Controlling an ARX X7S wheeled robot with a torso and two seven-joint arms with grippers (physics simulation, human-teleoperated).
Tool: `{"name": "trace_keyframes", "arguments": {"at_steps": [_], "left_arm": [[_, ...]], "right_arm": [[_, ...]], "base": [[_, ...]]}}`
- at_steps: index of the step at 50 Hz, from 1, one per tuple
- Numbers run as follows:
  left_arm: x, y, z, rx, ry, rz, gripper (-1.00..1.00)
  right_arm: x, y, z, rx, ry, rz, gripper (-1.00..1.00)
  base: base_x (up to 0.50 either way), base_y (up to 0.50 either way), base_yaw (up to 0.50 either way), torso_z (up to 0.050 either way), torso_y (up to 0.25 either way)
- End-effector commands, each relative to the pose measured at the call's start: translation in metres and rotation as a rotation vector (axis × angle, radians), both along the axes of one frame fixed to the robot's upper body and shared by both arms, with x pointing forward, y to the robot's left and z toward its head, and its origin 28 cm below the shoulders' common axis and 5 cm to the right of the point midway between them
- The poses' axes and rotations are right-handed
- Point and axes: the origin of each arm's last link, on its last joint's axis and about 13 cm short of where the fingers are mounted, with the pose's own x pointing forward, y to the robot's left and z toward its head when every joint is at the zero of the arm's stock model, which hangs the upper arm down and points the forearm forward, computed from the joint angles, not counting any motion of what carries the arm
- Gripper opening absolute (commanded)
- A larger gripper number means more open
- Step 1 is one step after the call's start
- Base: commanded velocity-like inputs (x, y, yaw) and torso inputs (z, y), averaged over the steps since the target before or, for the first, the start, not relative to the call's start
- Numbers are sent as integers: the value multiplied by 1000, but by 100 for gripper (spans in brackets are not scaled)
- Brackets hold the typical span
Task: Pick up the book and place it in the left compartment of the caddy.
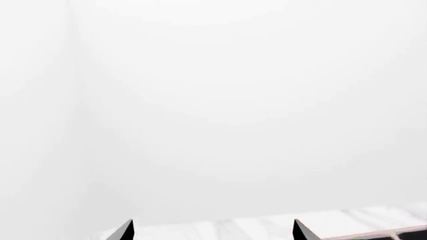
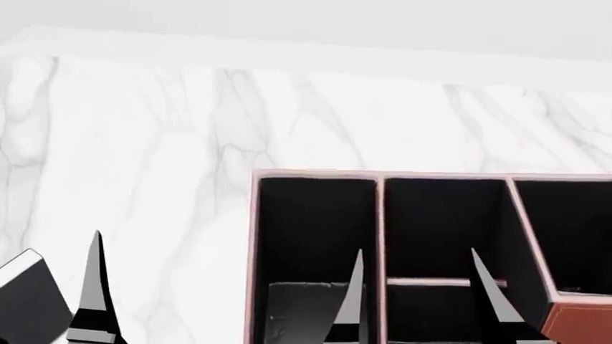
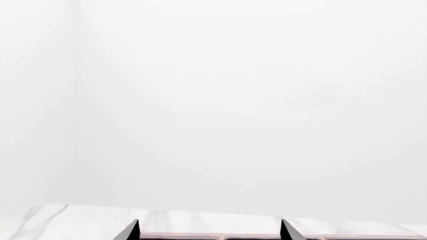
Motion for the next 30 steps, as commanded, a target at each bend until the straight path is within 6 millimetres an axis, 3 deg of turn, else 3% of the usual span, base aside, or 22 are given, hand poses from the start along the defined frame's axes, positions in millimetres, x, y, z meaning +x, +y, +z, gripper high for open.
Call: {"name": "trace_keyframes", "arguments": {"at_steps": [1,24,30], "left_arm": [[-1,1,4,-25,-14,-40,100],[-2,1,7,-75,-6,-68,100],[-2,0,6,-49,-3,-71,100]], "right_arm": [[2,-2,0,-6,-8,-16,100],[1,-2,2,-6,-10,-20,100],[1,-2,2,-7,-10,-20,100]], "base": [[0,0,0,50,0],[0,0,0,50,-1],[0,0,0,46,-145]]}}
